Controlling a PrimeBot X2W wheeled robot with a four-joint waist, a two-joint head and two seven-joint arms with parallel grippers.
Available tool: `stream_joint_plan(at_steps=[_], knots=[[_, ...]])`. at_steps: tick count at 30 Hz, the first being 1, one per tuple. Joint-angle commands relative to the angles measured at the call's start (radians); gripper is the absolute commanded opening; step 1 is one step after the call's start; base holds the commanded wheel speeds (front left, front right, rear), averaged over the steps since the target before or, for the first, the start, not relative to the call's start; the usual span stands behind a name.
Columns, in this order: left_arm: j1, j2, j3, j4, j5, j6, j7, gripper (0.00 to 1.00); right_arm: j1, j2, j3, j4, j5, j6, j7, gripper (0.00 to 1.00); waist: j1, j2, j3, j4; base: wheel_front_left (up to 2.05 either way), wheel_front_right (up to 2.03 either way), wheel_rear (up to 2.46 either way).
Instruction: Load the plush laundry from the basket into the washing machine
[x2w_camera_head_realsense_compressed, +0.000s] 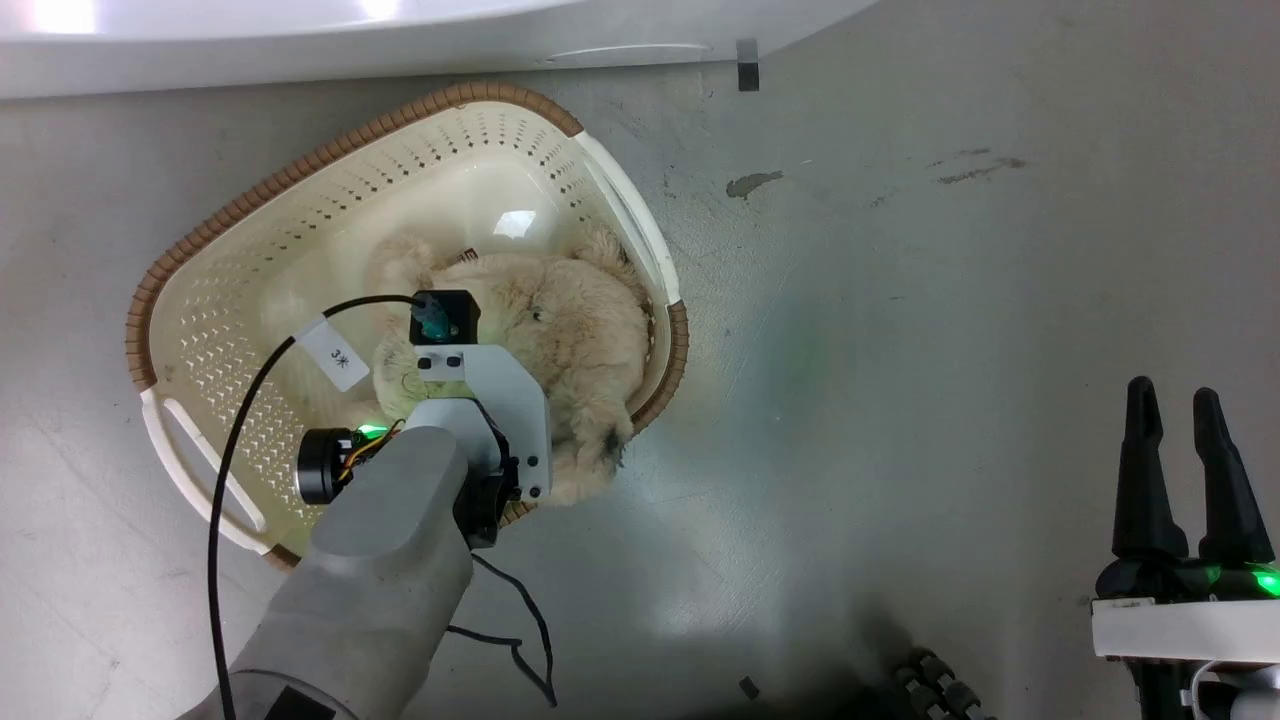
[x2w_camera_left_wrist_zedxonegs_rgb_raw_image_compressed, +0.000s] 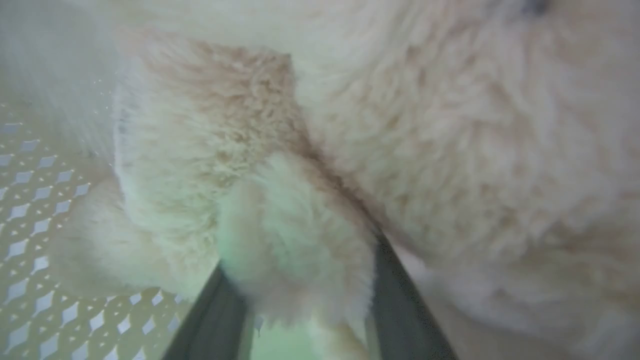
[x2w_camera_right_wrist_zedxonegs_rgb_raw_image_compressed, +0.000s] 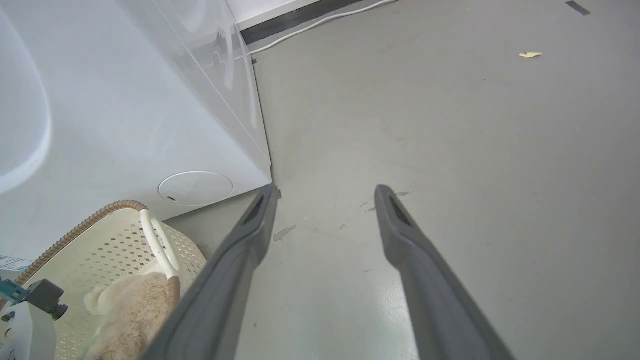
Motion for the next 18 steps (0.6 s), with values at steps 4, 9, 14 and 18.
stream_joint_plan(at_steps=[4, 9, 14, 18], knots=[[-0.012, 0.002, -0.002, 0.009, -0.015, -0.02, -0.021, 0.0, -0.014, -0.002, -0.004, -0.002, 0.009, 0.001, -0.009, 1.0, -0.0001, -0.0001, -0.001, 0.005, 0.0, 0.0, 0.0], [-0.008, -0.004, 0.002, 0.009, -0.026, -0.039, -0.051, 0.0, -0.018, -0.002, 0.001, 0.007, 0.01, 0.001, -0.009, 1.0, -0.0001, -0.0001, -0.021, 0.017, 0.0, 0.0, 0.0], [0.001, -0.015, 0.006, 0.011, -0.042, -0.062, -0.081, 0.0, -0.021, -0.002, 0.003, 0.016, 0.002, 0.001, -0.009, 1.0, -0.0001, -0.0001, -0.058, 0.033, 0.0, 0.0, 0.0], [0.013, -0.027, 0.006, 0.014, -0.053, -0.081, -0.106, 0.0, -0.021, -0.002, -0.003, 0.026, -0.011, 0.001, -0.009, 1.0, -0.0001, -0.0001, -0.103, 0.053, 0.0, 0.0, 0.0]])
